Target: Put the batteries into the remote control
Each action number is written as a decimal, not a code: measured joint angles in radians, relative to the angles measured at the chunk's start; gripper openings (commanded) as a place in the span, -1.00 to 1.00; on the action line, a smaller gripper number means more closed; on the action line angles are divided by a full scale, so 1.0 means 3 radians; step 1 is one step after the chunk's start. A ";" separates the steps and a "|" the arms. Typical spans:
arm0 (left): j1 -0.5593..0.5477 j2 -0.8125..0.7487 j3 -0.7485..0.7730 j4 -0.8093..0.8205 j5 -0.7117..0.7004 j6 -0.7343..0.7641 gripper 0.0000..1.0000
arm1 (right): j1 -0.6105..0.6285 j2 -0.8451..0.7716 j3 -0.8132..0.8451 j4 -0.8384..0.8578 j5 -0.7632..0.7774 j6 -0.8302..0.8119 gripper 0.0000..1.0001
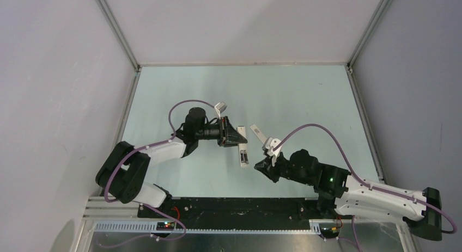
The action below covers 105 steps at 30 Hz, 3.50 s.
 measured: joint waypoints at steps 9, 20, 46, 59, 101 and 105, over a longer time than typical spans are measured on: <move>0.0000 0.0000 0.0000 0.0000 0.0000 0.0000 -1.00 | 0.0134 0.0019 -0.0081 0.0690 0.0235 -0.0188 -0.79; 0.0000 0.0000 0.0000 0.0000 0.0000 -0.0003 -0.99 | 0.0258 0.0112 -0.0094 0.0813 0.0327 -0.0317 -0.78; 0.0000 0.0000 0.0001 0.0000 0.0000 -0.0033 -1.00 | 0.0281 0.0320 -0.0099 0.0540 0.0465 -0.0364 -0.81; 0.0000 0.0000 0.0001 0.0000 0.0000 -0.0033 -1.00 | 0.0284 0.0247 -0.0092 0.0604 0.0456 -0.0337 -0.80; 0.0000 0.0000 0.0001 0.0000 -0.0001 -0.0033 -1.00 | 0.0284 0.0448 -0.0004 0.0753 0.0488 -0.0287 -0.83; 0.0000 0.0000 0.0001 0.0000 -0.0001 -0.0033 -1.00 | 0.0284 0.0465 -0.0004 0.0773 0.0511 -0.0287 -0.84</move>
